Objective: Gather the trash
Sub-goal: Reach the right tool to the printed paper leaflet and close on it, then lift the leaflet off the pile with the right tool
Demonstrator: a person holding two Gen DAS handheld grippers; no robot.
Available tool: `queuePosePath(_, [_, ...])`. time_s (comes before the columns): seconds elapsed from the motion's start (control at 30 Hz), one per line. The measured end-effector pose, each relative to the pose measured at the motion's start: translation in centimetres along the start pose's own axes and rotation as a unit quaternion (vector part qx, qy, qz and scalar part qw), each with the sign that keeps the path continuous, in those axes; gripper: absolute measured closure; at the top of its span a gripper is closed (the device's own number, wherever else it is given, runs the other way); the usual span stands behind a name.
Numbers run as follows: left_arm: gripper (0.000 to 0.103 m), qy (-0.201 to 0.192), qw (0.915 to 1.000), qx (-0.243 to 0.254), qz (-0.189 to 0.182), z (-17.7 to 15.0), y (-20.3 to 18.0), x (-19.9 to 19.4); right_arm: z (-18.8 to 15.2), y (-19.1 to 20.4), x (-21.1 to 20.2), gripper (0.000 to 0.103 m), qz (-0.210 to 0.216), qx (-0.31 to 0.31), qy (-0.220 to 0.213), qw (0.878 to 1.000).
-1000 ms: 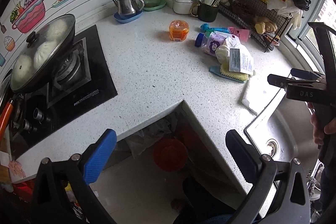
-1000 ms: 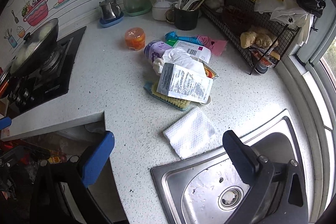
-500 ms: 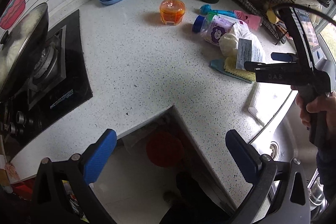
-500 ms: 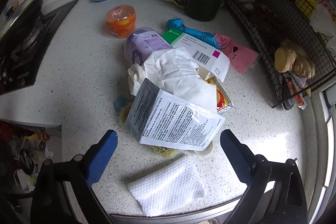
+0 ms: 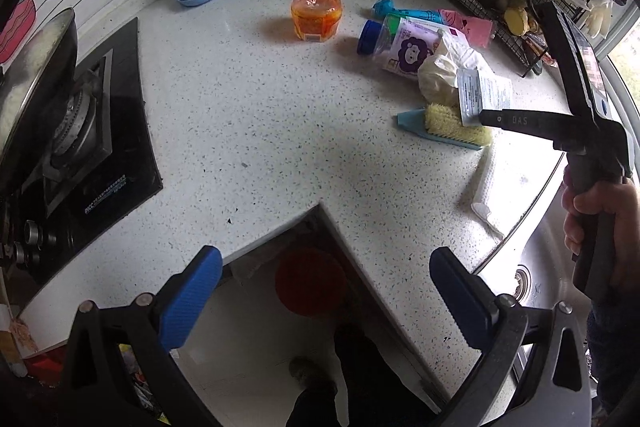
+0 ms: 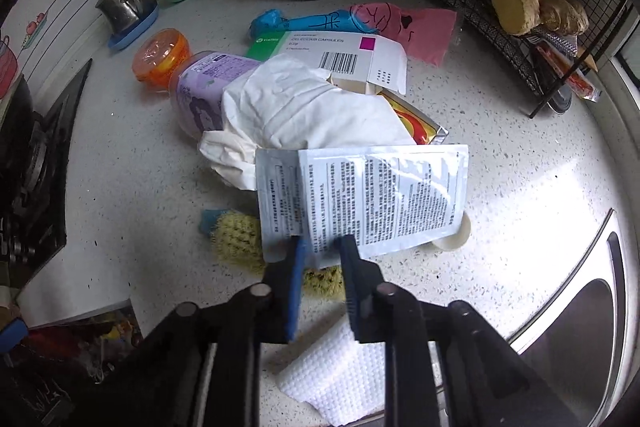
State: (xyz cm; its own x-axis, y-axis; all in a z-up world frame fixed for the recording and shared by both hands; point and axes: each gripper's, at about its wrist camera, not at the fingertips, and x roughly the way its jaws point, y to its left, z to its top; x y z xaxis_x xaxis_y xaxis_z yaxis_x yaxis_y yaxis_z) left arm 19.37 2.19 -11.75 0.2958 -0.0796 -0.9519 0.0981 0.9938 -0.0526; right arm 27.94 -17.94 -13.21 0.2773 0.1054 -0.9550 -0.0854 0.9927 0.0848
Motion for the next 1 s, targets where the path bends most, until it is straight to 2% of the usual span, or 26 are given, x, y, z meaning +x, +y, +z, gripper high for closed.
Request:
queuePosePath(0.1, [0.0,-0.005,1.0,0.007,-0.004,0.0,0.0,-0.2,-0.4,-1.0,0.0,0.102,0.015,0.013,0.0,1.0])
queuePosePath(0.23, [0.0,-0.006,0.9999,0.006,-0.012,-0.2,0.0,-0.3,-1.1,-1.0,-1.3,0.103,0.032,-0.011,-0.012,0.999])
queuePosePath(0.3, [0.0,-0.007,0.9999,0.005,-0.014,-0.2,-0.1,-0.4,-1.3,-0.7,-1.7,0.102,0.018,-0.014,-0.018,1.0])
queuePosePath(0.37, [0.0,-0.01,0.9998,0.006,-0.014,-0.2,-0.2,-0.5,-1.3,-0.9,-1.6,0.102,0.027,-0.007,-0.009,1.0])
queuePosePath(0.43, [0.0,-0.011,0.9998,0.007,-0.013,0.0,-0.2,-0.6,-1.3,-1.5,-1.5,0.099,0.035,0.011,-0.003,0.999])
queuePosePath(0.57, [0.0,-0.014,0.9997,0.013,-0.013,0.3,-0.3,-0.4,-1.5,-1.6,-1.4,0.066,0.042,0.026,-0.006,0.999])
queuePosePath(0.67, [0.0,-0.011,0.9997,0.014,-0.015,0.8,-0.5,0.1,-1.6,-2.1,-1.0,0.064,0.071,0.057,0.002,0.996])
queuePosePath(0.77, [0.0,-0.008,0.9997,0.014,-0.019,1.2,-0.7,0.6,-2.0,-3.8,-0.5,0.064,0.126,0.119,0.016,0.985])
queuePosePath(1.0, [0.0,-0.005,0.9995,0.027,-0.013,1.8,-1.3,1.2,-2.0,-5.6,0.6,0.064,0.157,0.177,0.012,0.971])
